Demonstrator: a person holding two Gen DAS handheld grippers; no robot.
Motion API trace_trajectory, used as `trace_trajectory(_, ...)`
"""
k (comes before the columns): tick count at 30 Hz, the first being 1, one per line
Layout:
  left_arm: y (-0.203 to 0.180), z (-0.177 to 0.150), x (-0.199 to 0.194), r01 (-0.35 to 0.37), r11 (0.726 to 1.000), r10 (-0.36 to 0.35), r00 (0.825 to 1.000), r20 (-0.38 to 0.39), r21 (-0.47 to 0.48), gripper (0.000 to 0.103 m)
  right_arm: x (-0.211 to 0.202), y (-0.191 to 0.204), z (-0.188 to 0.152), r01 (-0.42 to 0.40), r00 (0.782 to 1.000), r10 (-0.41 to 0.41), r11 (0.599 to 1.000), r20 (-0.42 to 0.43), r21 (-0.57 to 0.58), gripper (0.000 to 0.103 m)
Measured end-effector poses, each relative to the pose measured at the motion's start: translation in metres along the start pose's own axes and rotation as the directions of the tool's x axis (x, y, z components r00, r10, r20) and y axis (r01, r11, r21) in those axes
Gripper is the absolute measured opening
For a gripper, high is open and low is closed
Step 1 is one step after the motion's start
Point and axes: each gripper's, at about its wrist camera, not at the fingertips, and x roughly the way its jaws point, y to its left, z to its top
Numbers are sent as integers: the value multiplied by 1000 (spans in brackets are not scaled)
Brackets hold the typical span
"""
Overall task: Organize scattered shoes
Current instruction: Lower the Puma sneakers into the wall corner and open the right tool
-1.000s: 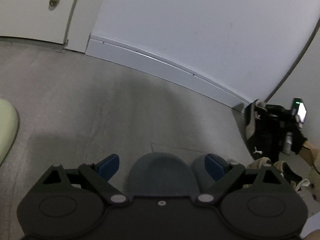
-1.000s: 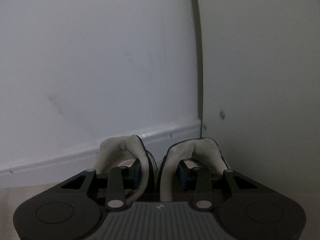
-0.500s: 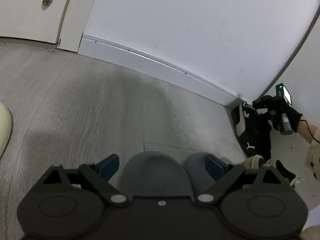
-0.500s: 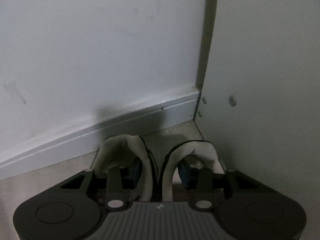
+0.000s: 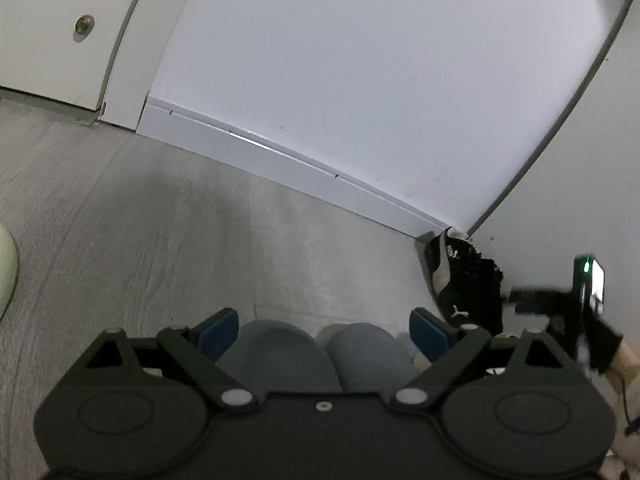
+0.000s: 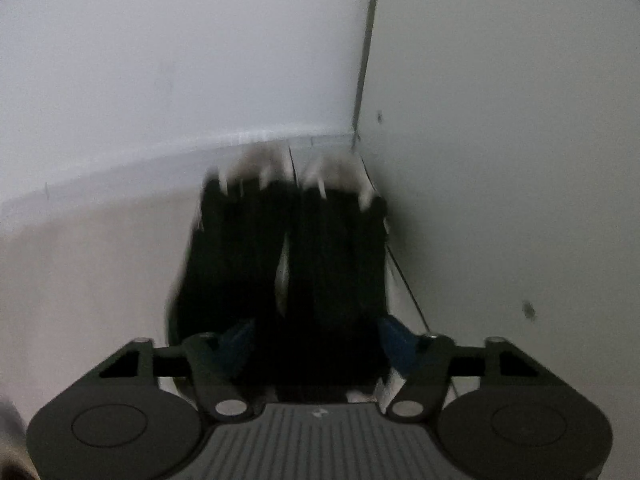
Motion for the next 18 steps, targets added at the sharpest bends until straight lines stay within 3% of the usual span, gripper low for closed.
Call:
trace_trajectory(4, -3, 0, 0, -6, 1000, 6, 1000, 1, 11, 93, 11, -16, -7, -16, 998, 23, 994, -61, 111, 48)
trace_trajectory(8, -3, 1, 1, -14, 1000, 14, 1000, -5, 5, 93, 24, -23, 1, -30, 996, 41, 990, -75, 141, 45)
trace_trajectory(11, -5, 1, 3, -18, 1000, 18, 1000, -6, 9, 93, 20, -28, 9, 35, 998, -25, 983, -57, 179, 39)
trace_trajectory(15, -6, 1, 4, -21, 1000, 21, 1000, -6, 19, 93, 47, -29, 20, 74, 997, -69, 983, -35, 168, 35)
trace_trajectory(18, -6, 1, 3, -21, 1000, 21, 1000, -3, 22, 93, 27, -20, 22, 110, 993, -113, 985, 17, 136, 36)
